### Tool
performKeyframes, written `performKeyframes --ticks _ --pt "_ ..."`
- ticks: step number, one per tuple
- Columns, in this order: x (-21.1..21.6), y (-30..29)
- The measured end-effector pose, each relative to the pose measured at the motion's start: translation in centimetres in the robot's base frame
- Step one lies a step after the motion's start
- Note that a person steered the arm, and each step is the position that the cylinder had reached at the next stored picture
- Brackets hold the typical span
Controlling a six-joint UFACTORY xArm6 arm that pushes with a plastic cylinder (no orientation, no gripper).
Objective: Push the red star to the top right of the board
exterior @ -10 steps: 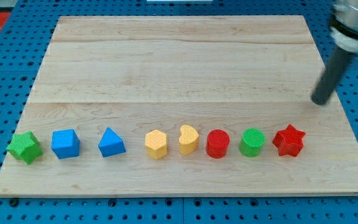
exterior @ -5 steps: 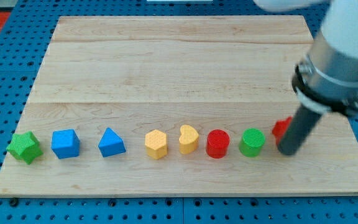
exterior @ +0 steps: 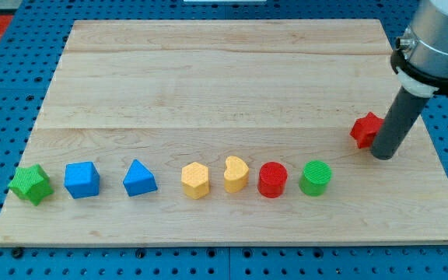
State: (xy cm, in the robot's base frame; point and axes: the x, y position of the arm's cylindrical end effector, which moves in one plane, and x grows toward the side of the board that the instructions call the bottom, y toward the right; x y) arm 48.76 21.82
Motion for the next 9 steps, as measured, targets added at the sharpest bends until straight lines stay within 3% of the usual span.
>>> performKeyframes --ticks 2,3,5,6,8,9 --pt "-13.5 -5.7" --pt "-18.6 -1.8" --pt "-18.6 3.9" --pt "-21.2 -0.1" --pt "-20.1 2.6" --pt "-20.2 -1.2"
